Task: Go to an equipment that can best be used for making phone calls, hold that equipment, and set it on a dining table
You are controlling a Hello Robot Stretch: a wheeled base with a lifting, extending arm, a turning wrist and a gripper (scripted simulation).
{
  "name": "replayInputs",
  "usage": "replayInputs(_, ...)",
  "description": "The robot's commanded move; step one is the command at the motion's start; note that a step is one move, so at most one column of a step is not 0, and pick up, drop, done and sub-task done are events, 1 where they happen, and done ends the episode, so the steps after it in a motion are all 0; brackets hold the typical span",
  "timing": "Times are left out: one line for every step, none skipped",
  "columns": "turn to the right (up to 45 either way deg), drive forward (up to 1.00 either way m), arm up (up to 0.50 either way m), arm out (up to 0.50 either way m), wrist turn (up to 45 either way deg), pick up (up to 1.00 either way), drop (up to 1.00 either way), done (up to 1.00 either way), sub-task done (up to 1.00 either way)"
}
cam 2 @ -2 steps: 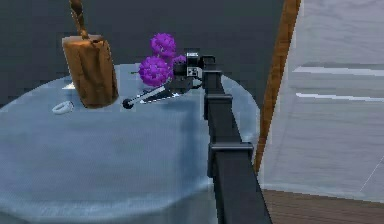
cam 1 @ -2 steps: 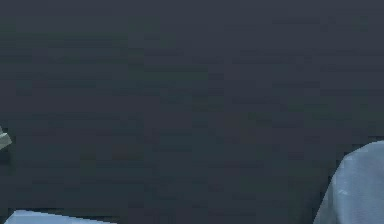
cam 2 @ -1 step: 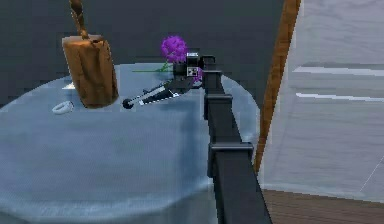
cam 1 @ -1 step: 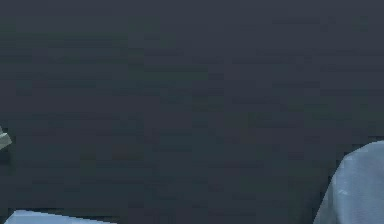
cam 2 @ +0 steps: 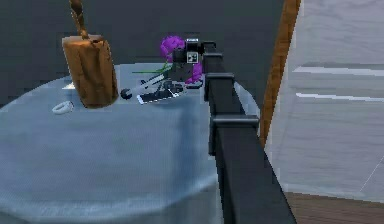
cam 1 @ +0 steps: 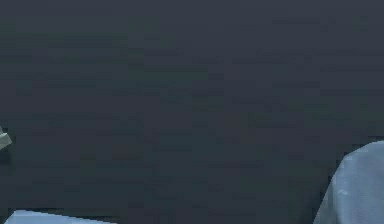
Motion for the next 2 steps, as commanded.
replayInputs(0.0,0.0,0.0,-0.08,0.0,0.0,0.0,0.0,0.0)
replayInputs(0.0,0.0,0.0,0.0,0.0,0.0,0.0,1.0,0.0)
